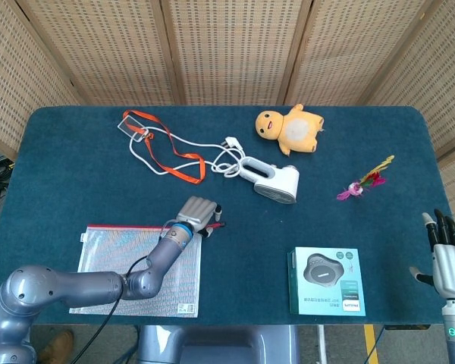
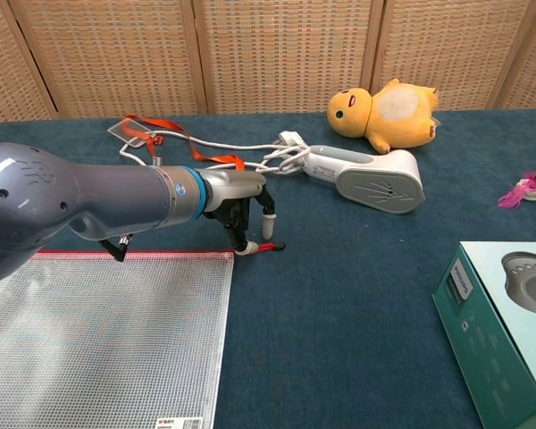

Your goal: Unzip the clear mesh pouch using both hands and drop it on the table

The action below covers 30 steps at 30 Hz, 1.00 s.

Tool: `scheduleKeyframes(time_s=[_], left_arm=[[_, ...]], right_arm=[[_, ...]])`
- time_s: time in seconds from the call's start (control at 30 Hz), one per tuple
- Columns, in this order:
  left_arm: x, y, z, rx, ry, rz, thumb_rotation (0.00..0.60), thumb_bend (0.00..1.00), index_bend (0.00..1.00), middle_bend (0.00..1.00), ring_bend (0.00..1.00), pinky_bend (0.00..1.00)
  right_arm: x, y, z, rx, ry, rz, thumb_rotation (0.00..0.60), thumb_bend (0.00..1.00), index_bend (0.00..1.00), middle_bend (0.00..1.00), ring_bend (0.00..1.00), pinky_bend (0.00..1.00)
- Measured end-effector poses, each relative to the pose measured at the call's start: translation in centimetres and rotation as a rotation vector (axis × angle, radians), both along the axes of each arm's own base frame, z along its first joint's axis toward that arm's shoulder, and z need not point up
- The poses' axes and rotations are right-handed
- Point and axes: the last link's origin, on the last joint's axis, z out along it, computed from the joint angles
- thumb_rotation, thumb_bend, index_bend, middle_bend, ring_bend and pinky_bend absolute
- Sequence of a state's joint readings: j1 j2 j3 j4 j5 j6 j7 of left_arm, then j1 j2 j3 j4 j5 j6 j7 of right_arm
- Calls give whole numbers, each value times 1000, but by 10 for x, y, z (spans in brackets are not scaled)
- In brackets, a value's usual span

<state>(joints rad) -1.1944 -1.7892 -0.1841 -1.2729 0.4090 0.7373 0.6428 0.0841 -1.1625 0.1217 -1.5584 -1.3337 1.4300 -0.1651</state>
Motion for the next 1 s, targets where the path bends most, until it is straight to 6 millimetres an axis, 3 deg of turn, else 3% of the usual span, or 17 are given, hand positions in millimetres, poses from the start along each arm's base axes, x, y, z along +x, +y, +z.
scheduleKeyframes(time_s=[0.4, 1.0], left_arm=[[0, -1, -12, -1, -8, -1, 600, 400, 438, 1000, 978, 974], [-2, -3, -17, 2, 2, 6, 600, 478, 582, 1000, 978, 974]], right_arm=[[-3, -1, 1, 3, -11, -9, 600, 0, 0, 0, 0, 0], [-2, -1, 2, 1, -26, -2, 600, 0, 0, 0, 0, 0]])
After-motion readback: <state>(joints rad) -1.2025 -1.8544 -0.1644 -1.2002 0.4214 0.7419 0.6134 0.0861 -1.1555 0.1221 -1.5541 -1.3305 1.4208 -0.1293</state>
